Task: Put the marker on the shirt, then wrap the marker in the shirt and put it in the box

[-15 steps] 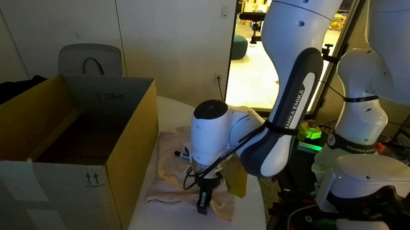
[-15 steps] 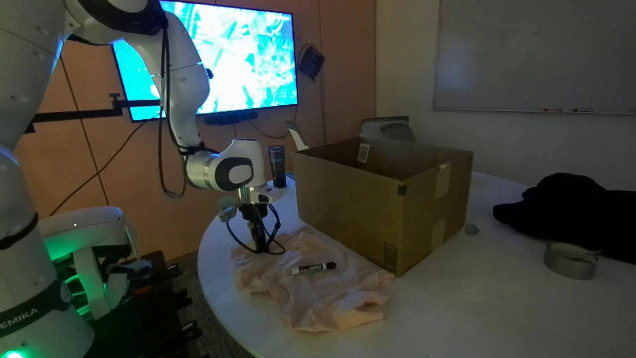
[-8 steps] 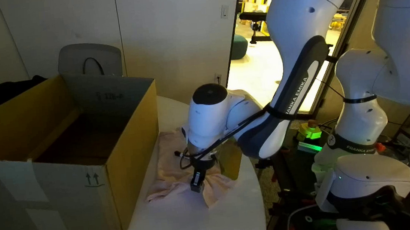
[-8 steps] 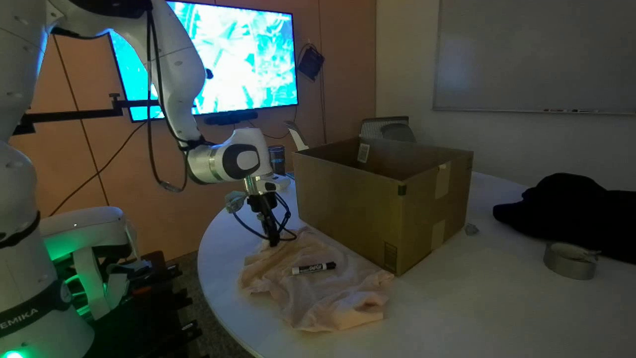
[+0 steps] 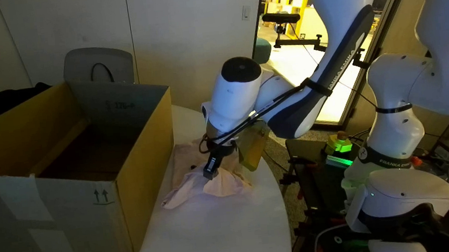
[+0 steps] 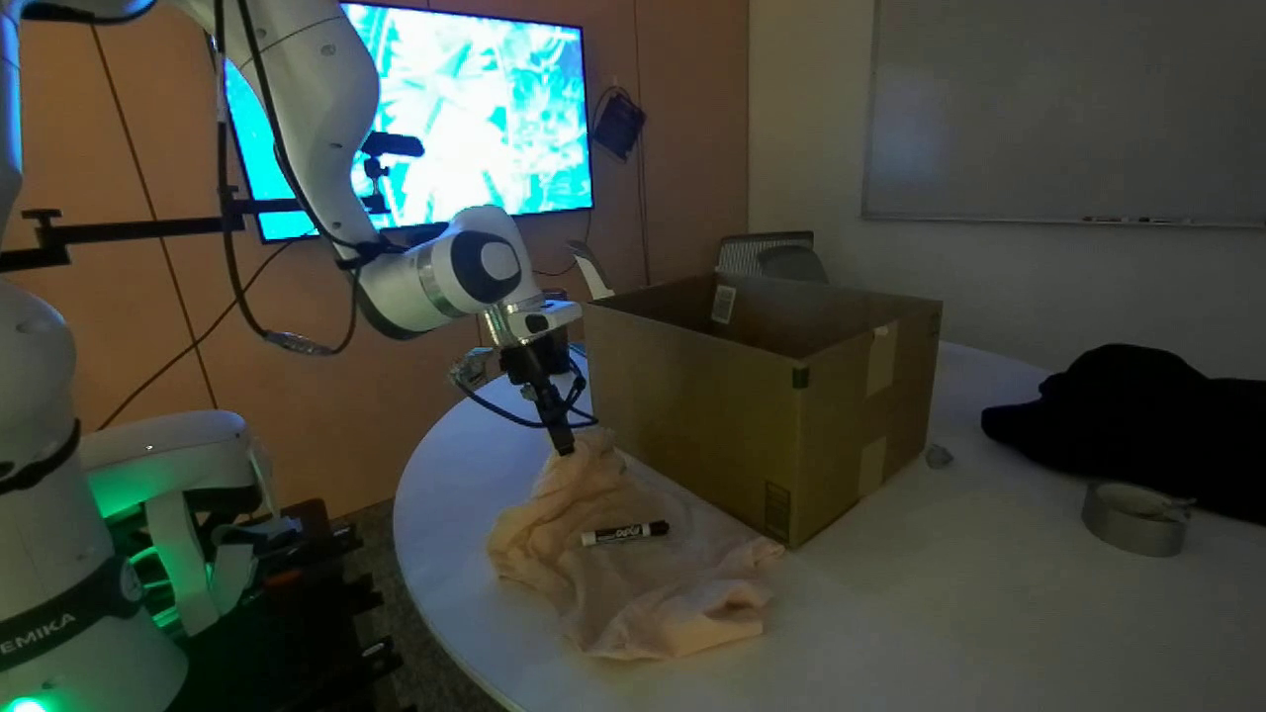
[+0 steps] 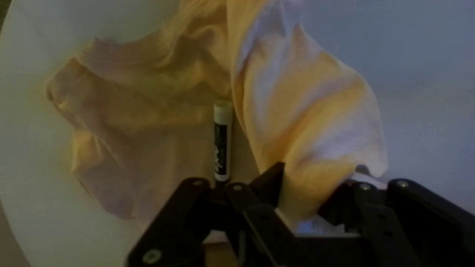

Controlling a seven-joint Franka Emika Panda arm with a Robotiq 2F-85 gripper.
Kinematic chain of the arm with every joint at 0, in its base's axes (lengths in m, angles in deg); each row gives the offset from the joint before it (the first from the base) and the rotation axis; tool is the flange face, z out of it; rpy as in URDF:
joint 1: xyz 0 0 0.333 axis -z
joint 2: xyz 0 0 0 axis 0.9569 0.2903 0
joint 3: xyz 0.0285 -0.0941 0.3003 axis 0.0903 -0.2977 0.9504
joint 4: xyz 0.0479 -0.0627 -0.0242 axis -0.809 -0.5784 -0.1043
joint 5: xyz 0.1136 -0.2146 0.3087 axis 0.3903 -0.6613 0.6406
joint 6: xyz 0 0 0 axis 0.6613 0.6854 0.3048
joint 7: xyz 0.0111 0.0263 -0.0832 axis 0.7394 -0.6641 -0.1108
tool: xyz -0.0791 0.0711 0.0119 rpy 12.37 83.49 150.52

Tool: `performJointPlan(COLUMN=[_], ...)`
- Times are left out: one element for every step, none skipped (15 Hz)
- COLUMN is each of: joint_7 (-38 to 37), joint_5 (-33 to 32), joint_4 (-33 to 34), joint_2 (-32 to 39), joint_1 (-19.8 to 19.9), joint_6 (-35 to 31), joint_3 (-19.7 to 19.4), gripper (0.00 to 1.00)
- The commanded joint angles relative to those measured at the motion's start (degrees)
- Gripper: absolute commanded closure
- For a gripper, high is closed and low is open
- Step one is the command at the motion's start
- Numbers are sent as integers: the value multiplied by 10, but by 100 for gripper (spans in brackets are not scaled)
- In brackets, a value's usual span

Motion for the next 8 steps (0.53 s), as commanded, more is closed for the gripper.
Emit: performJointPlan(joint_7=[-52, -60, -67, -70, -78, -79, -83, -82], joint_5=[-49, -52, -52, -49, -50, -47, -46, -43], joint_4=[-19, -20, -21, -23, -24, -22, -16, -11], joint_2=[-39, -39, -37, -38, -35, -36, -29, -25], joint_1=[72, 94, 113, 133, 150, 167, 182, 197], joint_6=[31, 38, 42, 45, 45, 46, 45, 47], joint_3=[47, 60, 70, 78, 83, 86, 87, 88], gripper=[97, 97, 97, 97, 97, 97, 97, 97])
